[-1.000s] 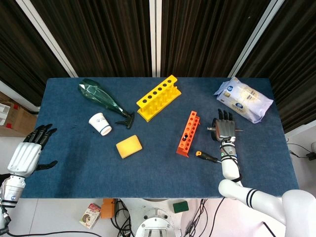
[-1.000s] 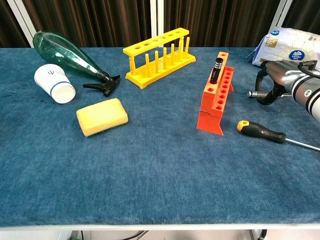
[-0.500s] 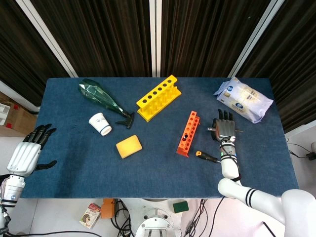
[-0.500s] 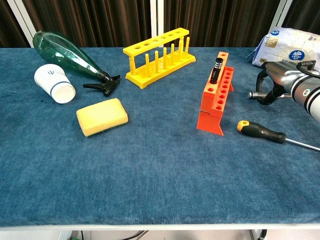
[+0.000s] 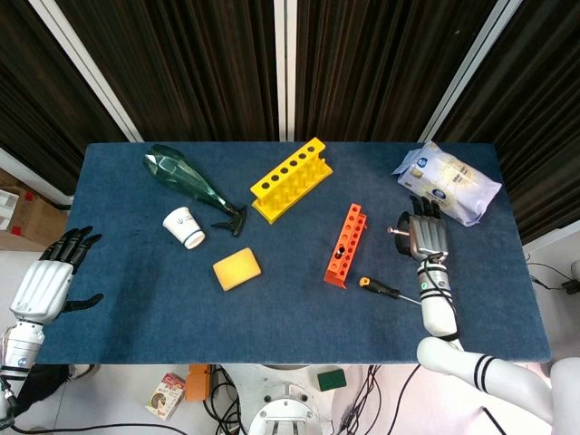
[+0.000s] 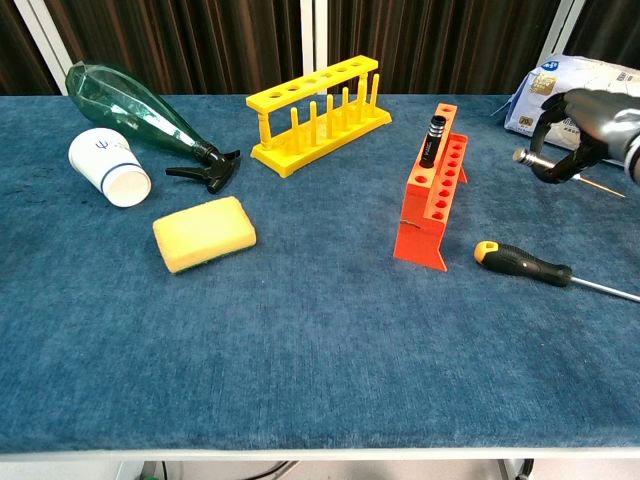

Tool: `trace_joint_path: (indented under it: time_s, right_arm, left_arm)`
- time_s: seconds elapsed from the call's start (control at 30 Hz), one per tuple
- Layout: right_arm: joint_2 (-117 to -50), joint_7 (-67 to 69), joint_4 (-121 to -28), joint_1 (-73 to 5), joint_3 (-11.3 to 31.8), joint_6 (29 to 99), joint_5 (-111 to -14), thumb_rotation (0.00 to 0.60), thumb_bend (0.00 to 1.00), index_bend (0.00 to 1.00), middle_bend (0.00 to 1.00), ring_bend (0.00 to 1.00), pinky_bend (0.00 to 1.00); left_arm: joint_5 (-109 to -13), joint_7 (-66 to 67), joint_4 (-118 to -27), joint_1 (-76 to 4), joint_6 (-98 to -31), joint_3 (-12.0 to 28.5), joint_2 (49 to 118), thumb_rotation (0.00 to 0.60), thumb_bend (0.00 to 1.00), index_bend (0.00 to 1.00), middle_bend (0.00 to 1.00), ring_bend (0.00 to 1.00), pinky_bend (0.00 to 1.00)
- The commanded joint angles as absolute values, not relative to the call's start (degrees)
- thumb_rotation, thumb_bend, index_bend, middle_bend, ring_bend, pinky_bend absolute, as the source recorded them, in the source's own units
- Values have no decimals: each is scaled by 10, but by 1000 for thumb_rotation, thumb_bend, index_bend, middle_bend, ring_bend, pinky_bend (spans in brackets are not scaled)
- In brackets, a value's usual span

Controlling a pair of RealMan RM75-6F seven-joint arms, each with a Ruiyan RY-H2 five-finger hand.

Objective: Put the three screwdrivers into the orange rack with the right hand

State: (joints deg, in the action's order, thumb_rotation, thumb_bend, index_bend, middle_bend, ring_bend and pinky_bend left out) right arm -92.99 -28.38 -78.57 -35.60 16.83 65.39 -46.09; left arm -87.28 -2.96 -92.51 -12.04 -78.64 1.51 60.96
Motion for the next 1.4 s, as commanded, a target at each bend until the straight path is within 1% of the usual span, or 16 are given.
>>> trace_joint_path:
  time_s: [0.03,0.17,0.3,0.5,0.63,0.9,1.13,1.4]
  right_arm:
    - [-880,-223,-851,-327,180,673,-500,600,425,654,64,0,0]
    - [-828,-163,-920,-305,198,687,-535,600,425,659,76,0,0]
    - [-791,-87,-974,-290,215,686,-570,600,426,664,83,0,0]
    - [-766,70,-1003,-279,229,643,-617,600,415,666,97,0,0]
    - [-769,182,-1001,-276,234,622,-657,600,410,669,98,0,0]
    - [-792,329,-980,-275,224,635,-739,600,408,675,101,0,0]
    - [-800,402,-976,-281,213,617,-747,600,406,676,102,0,0]
    - [-809,441,-971,-289,211,604,-737,600,406,682,105,0,0]
  left_arm:
    - [-872,-27,-927,-121,-786,15,610,600,36,120,43,31,187]
    - [-873,-19,-933,-122,-784,15,610,600,35,120,43,31,187]
    - [-873,-14,-939,-123,-783,16,609,600,35,120,43,31,187]
    - [-873,-7,-945,-121,-787,16,608,600,35,120,43,31,187]
    - [-874,-4,-948,-120,-789,15,607,600,35,120,43,31,187]
    - [-874,-3,-951,-118,-792,16,605,600,35,120,43,31,187]
    - [-875,1,-951,-122,-785,15,609,600,35,120,43,31,187]
    - [-874,-1,-951,-120,-788,15,607,600,35,120,43,31,187]
